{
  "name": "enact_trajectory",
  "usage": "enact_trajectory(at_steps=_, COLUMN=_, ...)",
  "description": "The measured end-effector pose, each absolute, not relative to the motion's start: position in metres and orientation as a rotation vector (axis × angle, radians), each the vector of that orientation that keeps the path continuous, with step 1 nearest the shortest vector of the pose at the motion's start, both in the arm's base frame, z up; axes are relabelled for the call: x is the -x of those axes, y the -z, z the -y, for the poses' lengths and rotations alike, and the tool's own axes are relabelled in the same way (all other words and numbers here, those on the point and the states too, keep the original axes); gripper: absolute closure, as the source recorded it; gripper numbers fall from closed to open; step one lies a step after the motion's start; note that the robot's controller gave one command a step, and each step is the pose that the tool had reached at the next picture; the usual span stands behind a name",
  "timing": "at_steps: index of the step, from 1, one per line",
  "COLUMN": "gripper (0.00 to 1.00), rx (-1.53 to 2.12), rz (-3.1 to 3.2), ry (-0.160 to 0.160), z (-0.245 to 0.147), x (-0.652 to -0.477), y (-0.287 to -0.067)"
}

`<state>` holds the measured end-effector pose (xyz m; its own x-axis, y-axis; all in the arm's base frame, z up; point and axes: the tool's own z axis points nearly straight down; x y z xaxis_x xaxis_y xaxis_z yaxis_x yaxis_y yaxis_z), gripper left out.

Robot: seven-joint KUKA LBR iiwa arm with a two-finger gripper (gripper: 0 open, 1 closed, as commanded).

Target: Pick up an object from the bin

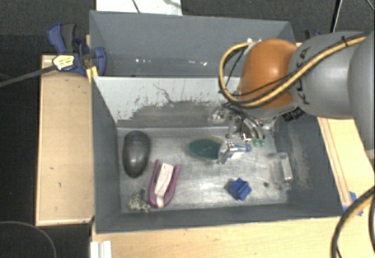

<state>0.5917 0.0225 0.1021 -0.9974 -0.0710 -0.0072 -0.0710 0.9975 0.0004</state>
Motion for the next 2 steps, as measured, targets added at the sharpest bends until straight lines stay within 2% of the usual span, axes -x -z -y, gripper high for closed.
enact_trajectory(at_steps=1, gripper=0.00, rx=0.225, rz=-3.125, ry=0.000, z=-0.025, x=-0.594, y=-0.111)
enact_trajectory(at_steps=2, gripper=0.00, rx=0.368, rz=-3.112, ry=0.000, z=-0.028, x=-0.591, y=-0.073)
